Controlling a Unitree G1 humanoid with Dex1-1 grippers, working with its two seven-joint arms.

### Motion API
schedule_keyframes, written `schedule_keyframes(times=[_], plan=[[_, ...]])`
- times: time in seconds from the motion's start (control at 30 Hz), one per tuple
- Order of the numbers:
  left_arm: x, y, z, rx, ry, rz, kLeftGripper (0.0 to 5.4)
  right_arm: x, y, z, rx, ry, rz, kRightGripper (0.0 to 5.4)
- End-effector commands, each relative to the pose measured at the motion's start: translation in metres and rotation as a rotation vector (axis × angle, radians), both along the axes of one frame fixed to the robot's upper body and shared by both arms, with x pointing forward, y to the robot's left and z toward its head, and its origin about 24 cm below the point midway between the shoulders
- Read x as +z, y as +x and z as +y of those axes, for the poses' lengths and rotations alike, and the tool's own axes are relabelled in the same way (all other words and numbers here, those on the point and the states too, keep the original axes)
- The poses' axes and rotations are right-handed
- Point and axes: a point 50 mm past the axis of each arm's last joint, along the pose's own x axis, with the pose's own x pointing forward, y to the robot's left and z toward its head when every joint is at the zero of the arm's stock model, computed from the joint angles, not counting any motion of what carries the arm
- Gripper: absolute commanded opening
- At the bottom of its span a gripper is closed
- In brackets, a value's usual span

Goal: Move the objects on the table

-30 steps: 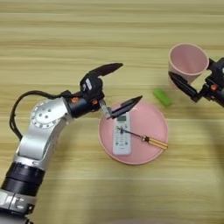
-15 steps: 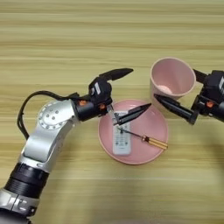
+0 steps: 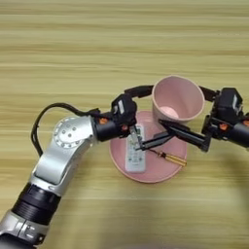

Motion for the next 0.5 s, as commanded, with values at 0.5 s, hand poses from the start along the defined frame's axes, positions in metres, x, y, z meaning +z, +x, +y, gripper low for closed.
schedule_keyframes(times=[0.5], plan=[[-0.0029, -0.0046, -0.0045, -0.019, 0.005, 0.009, 4.19, -0.0064, -0.0027, 0.0057, 0.019, -0.014, 0.010, 4.38]])
